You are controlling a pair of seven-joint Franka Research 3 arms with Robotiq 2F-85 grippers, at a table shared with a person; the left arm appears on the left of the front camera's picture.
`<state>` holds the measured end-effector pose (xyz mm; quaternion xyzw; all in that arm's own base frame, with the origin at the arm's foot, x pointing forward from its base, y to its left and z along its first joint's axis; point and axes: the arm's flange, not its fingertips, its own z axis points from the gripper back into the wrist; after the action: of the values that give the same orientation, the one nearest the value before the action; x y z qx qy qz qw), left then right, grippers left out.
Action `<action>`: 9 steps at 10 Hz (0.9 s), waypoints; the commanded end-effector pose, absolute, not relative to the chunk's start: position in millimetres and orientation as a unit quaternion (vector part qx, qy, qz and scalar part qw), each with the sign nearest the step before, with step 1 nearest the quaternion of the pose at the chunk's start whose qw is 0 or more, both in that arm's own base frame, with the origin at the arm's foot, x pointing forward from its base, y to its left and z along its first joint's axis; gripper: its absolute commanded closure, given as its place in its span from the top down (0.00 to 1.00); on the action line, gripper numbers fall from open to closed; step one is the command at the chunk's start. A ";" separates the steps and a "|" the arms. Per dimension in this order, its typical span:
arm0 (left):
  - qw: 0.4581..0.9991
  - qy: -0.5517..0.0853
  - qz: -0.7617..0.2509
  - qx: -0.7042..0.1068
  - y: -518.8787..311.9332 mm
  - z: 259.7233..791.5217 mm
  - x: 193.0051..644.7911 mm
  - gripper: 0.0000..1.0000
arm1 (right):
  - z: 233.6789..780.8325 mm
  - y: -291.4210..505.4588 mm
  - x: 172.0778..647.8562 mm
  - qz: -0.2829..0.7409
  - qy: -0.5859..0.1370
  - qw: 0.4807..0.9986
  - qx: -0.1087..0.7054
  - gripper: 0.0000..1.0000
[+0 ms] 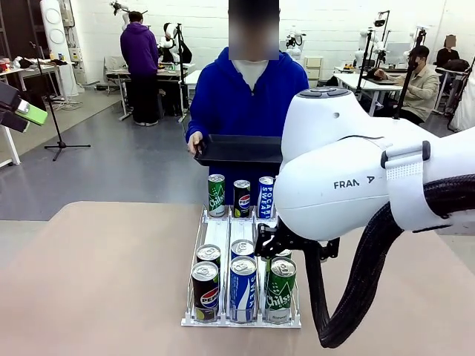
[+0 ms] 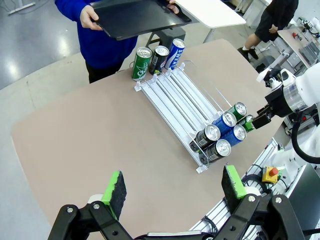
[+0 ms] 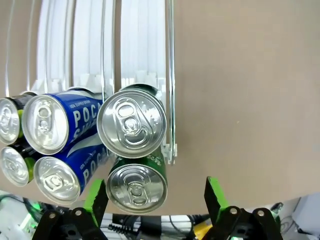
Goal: Retrieve and hand over the desired beverage to the person.
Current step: Pick up a can of the same type that the person held from the Automatic Can Dispenser.
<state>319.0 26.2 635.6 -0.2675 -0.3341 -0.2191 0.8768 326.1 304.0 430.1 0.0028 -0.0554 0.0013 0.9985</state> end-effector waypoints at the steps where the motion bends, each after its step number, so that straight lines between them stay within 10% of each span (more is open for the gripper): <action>1: 0.873 -0.336 -0.225 -0.273 28.3 636.2 318.1 1.00 | 427.1 303.1 325.0 -0.004 -0.033 0.999 0.020 1.00; 9: 0.873 -0.336 -0.225 -0.273 28.3 636.2 318.1 1.00 | 416.4 305.9 331.4 0.017 -0.026 0.999 0.033 1.00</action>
<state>319.0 26.2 635.6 -0.2675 -0.3341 -0.2191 0.8768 328.4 306.5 417.9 0.0185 -0.0285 0.0054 0.9994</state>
